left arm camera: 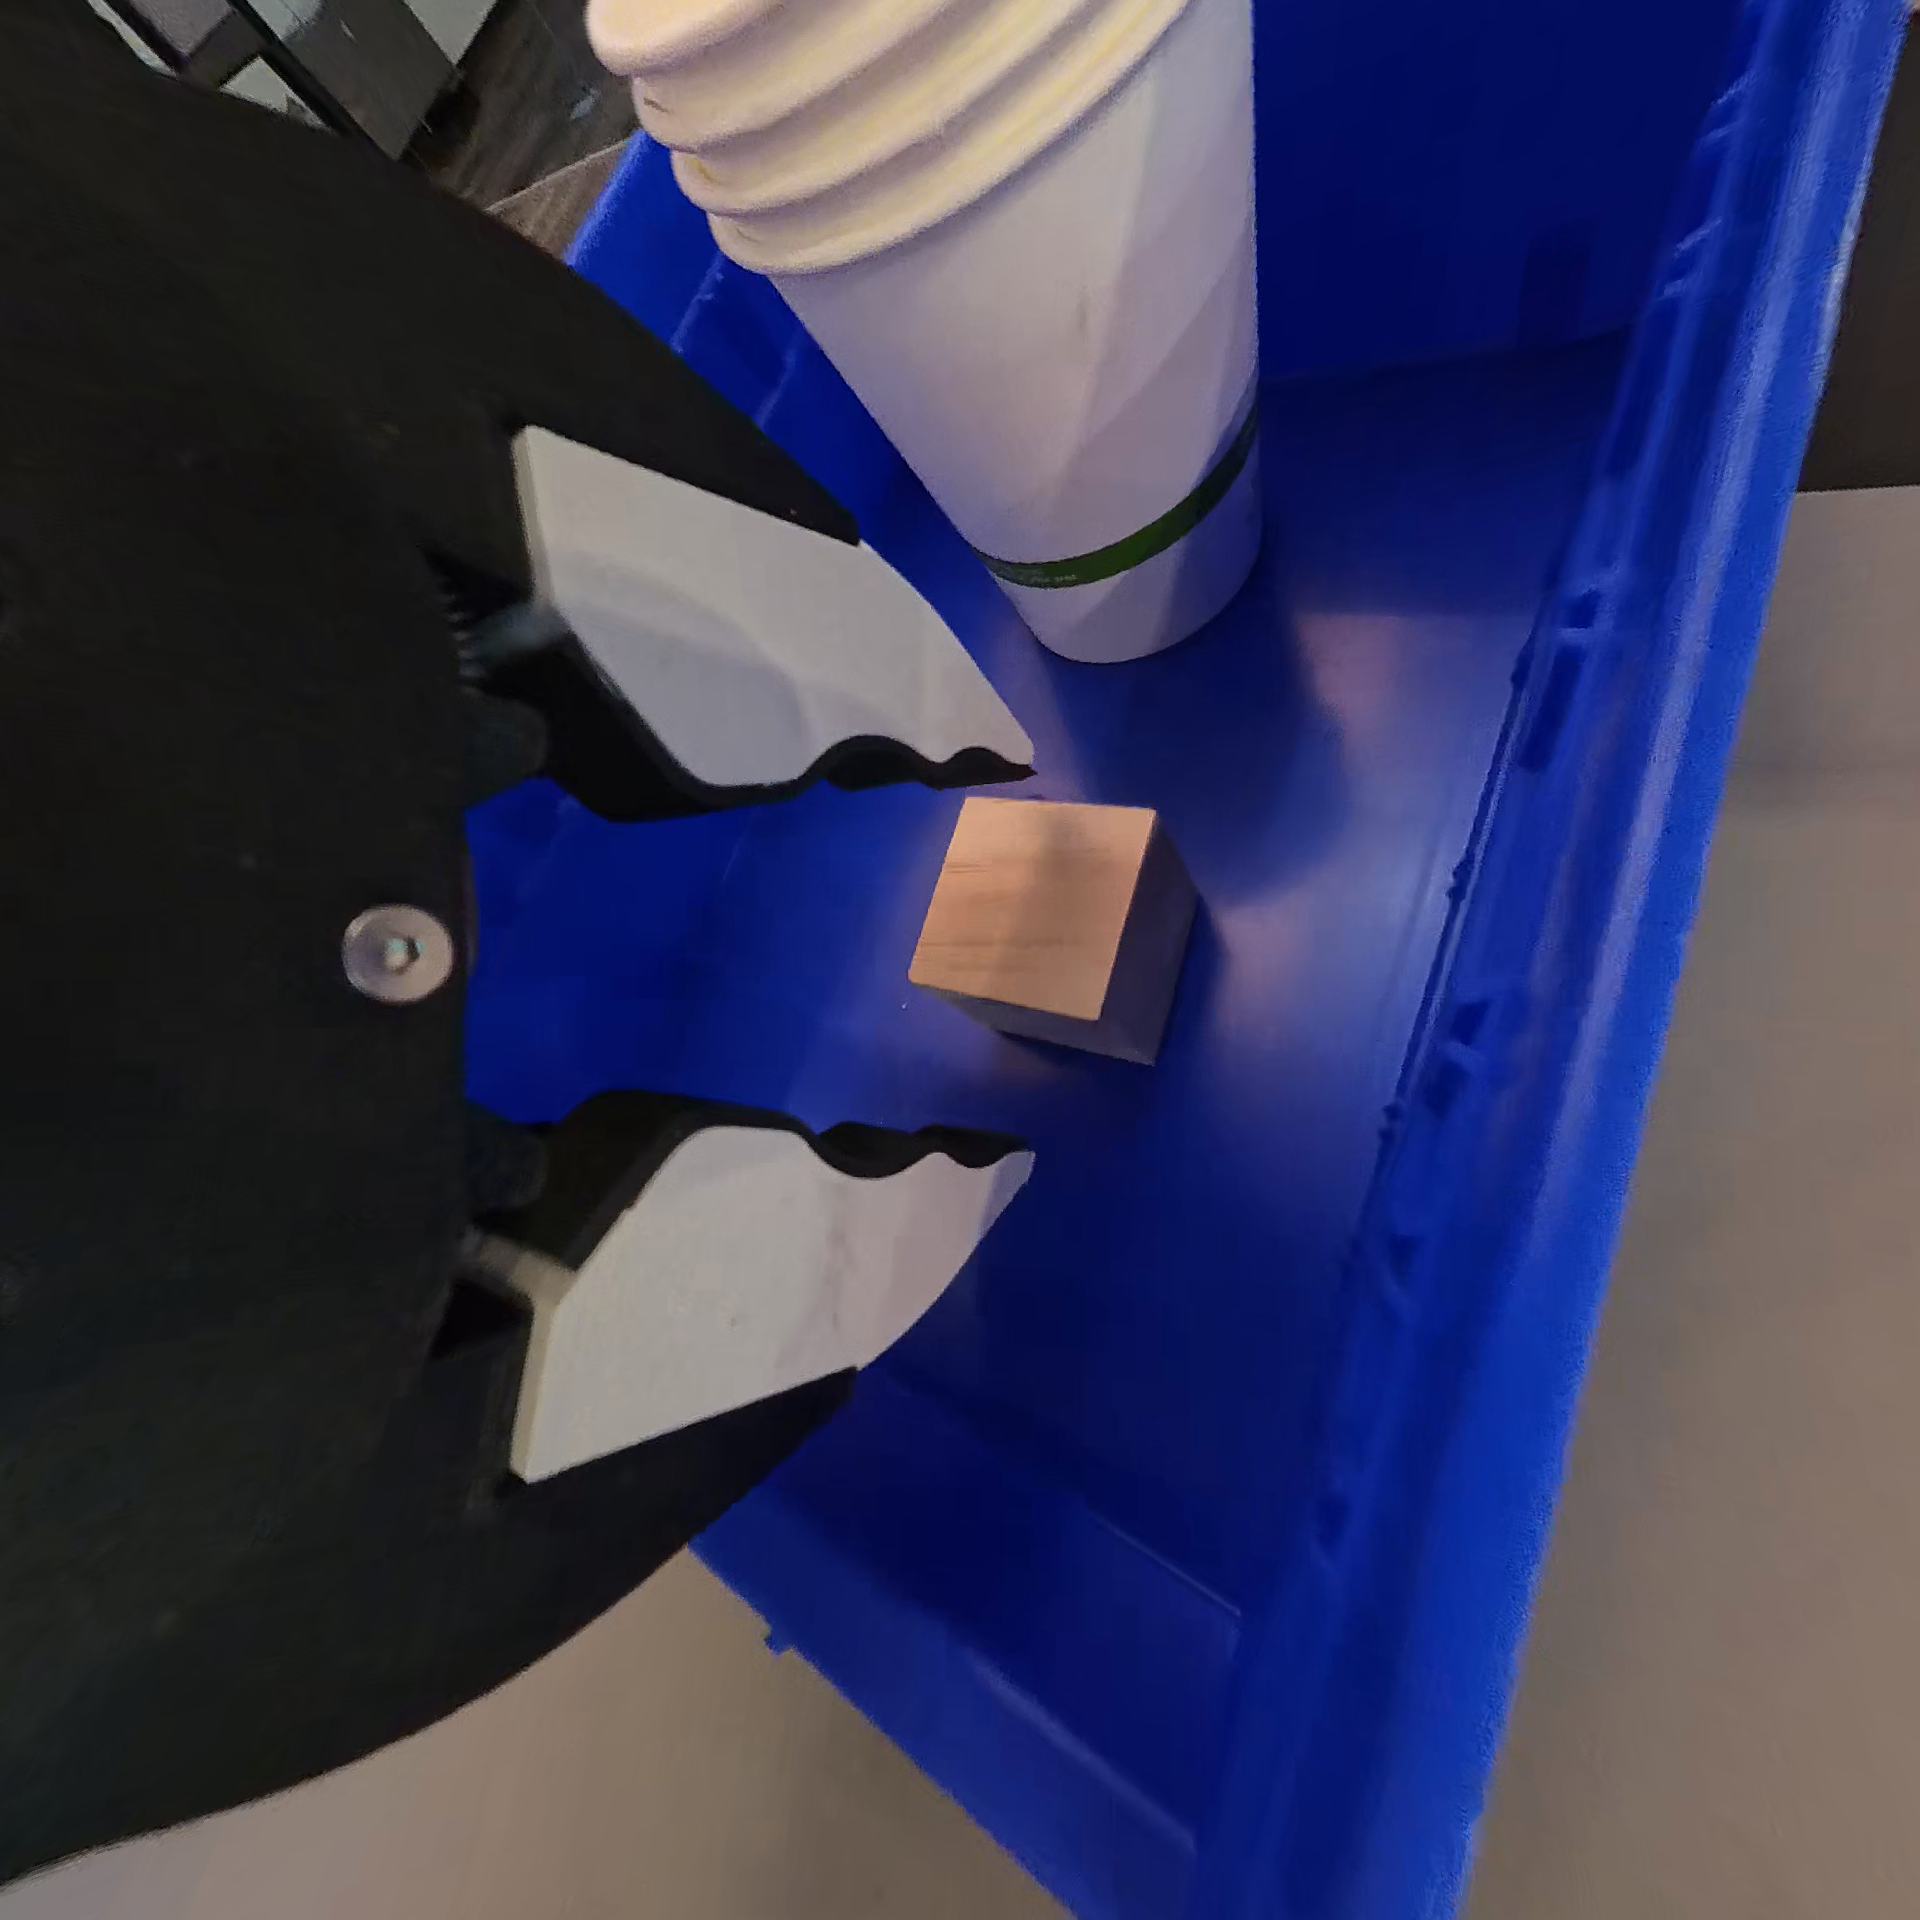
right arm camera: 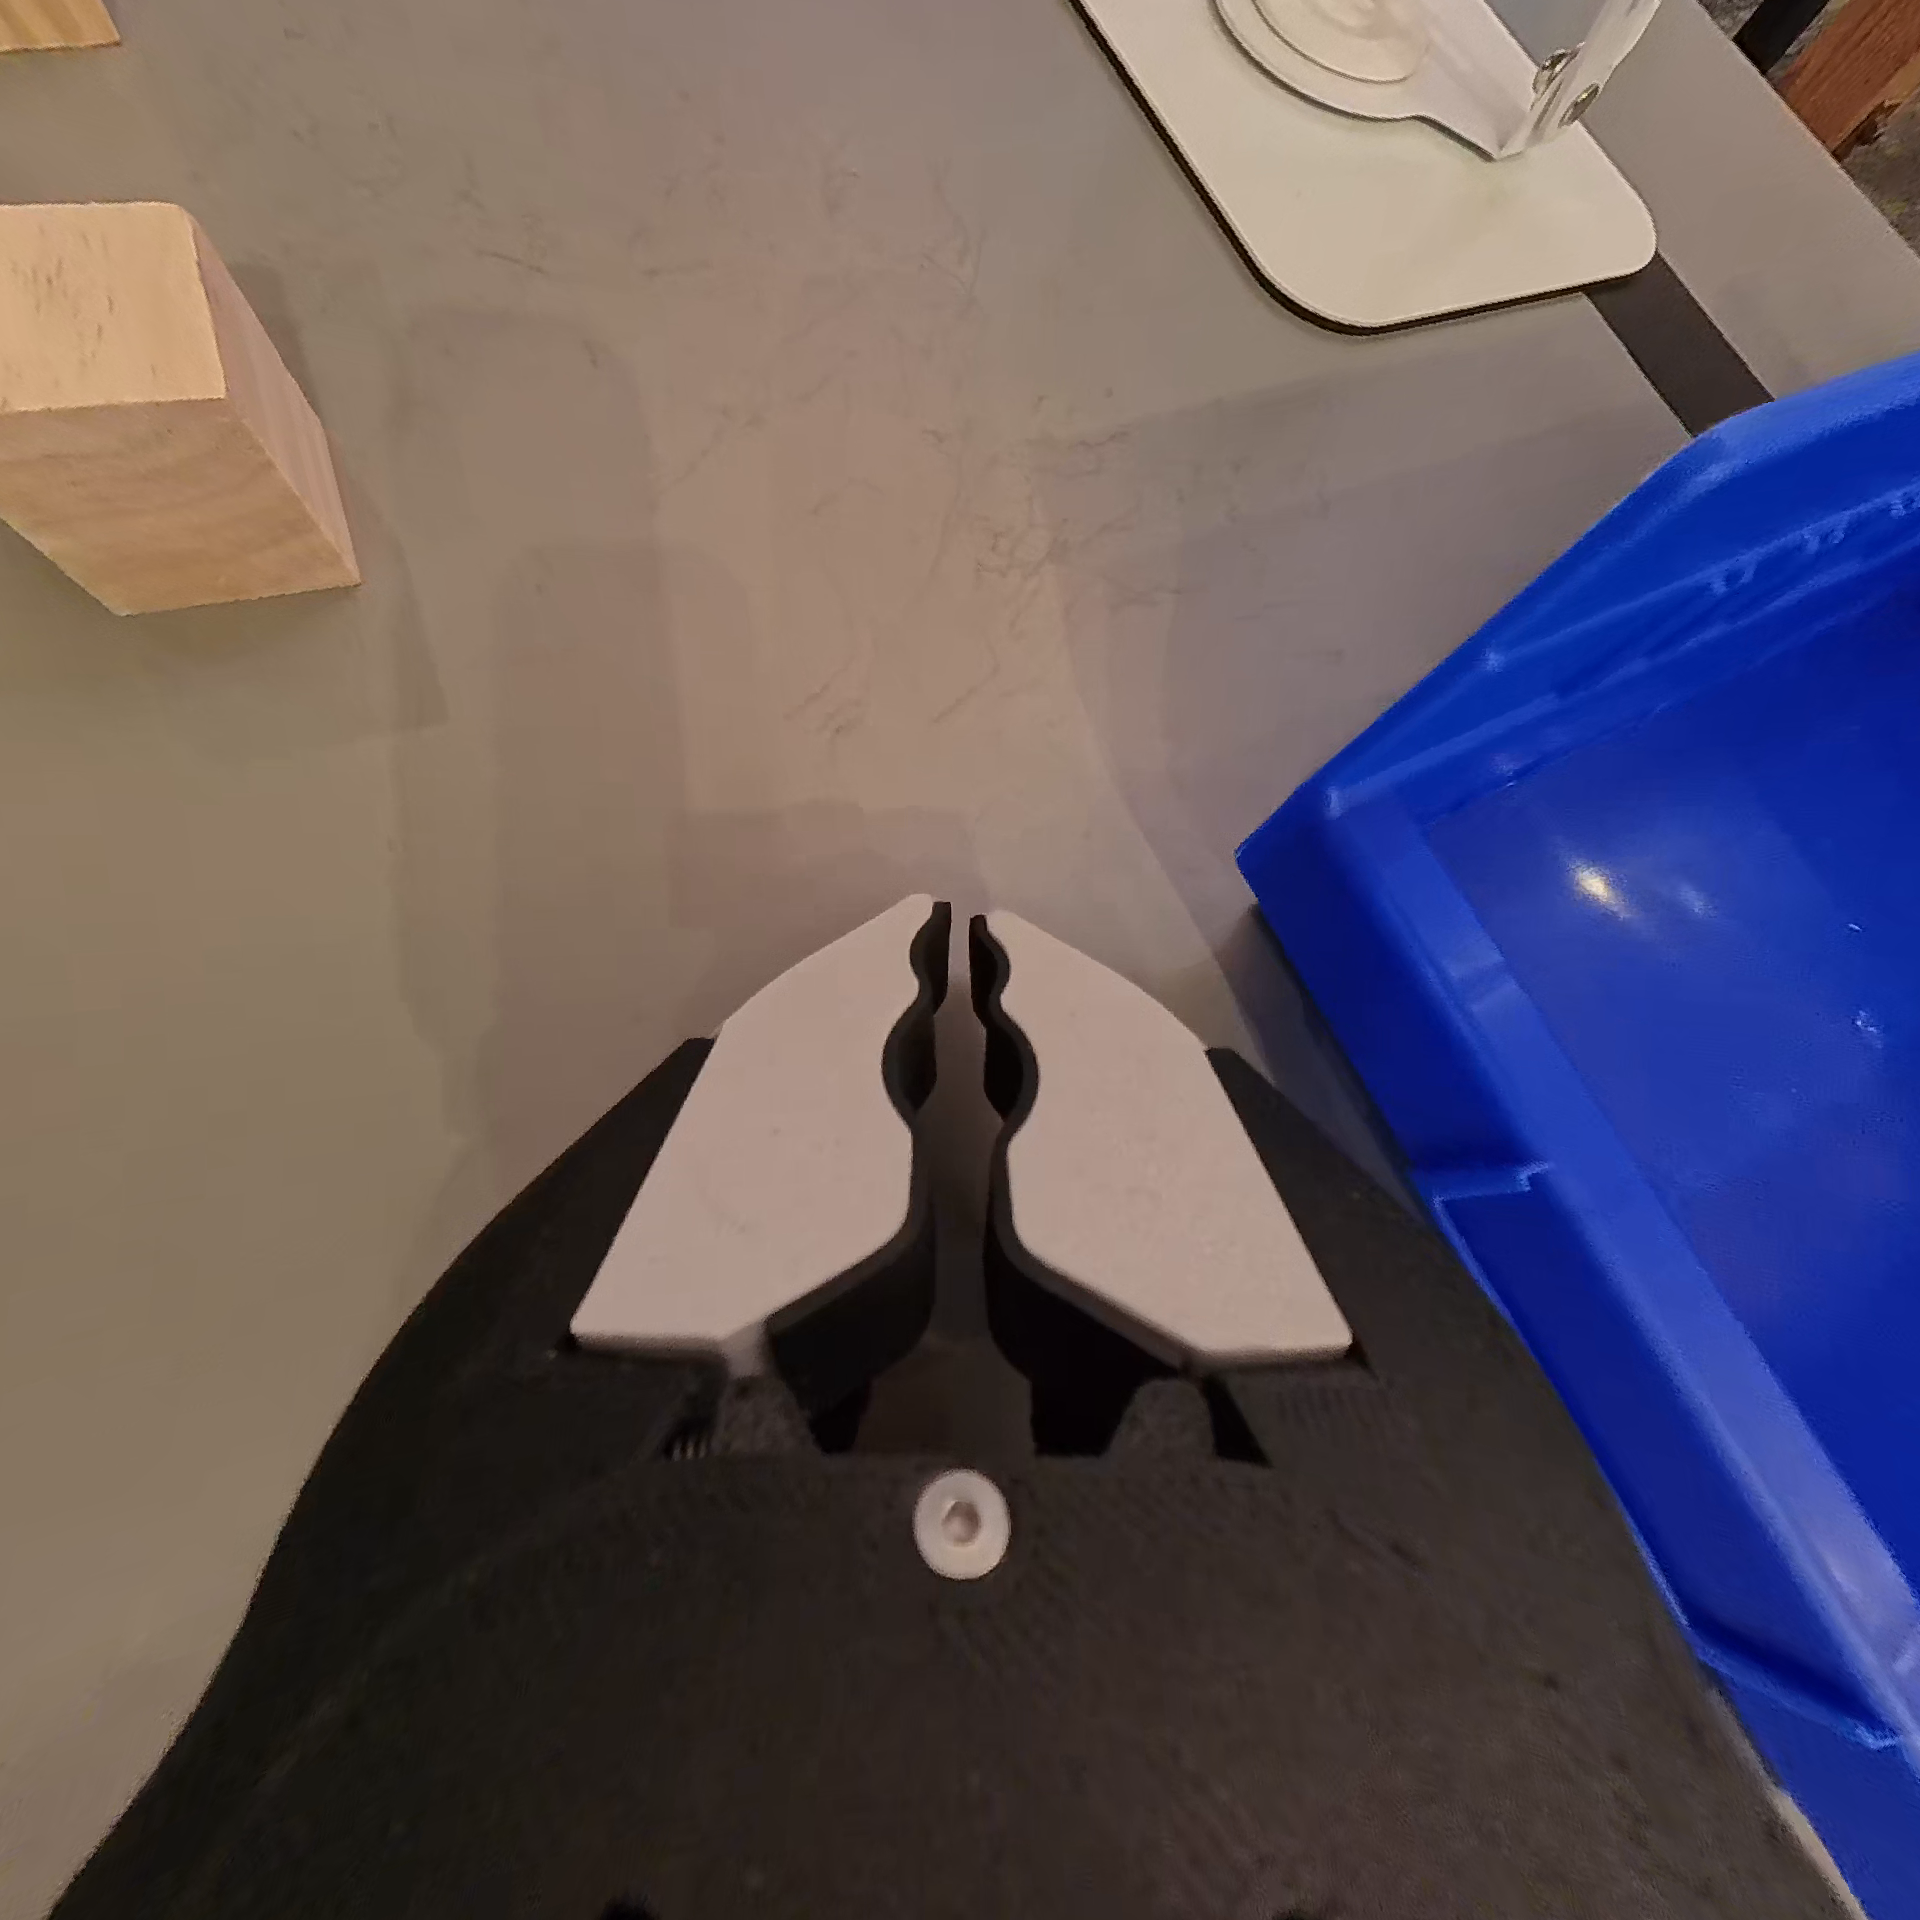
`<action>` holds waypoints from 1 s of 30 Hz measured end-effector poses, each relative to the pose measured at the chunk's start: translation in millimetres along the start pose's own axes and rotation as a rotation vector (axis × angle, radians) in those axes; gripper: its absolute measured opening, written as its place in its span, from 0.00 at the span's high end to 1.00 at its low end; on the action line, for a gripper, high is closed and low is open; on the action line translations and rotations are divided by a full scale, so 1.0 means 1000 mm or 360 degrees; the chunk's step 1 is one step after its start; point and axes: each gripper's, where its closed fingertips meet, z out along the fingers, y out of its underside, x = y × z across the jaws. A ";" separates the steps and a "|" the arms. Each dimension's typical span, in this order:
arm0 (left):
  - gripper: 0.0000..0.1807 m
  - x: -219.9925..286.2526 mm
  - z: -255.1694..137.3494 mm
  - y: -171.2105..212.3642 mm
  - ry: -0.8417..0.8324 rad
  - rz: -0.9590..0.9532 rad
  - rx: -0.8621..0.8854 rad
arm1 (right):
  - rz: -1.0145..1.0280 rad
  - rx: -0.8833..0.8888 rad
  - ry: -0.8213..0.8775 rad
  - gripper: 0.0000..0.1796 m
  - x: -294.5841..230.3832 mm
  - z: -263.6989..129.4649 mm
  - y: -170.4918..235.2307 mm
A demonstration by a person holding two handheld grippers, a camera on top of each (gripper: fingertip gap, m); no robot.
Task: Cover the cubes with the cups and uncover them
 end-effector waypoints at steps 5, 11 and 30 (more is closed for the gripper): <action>0.65 0.000 0.015 0.007 0.0052 0.0008 -0.0038 | -0.0003 -0.0005 0.0005 0.98 0.000 0.000 0.000; 0.75 -0.005 0.014 0.008 0.0045 -0.0055 -0.0046 | -0.0022 -0.0006 0.0017 0.98 0.000 0.000 0.000; 0.75 0.122 -0.152 -0.224 -0.0161 0.0174 0.0350 | -0.0020 0.0040 0.0075 0.99 0.009 -0.043 0.033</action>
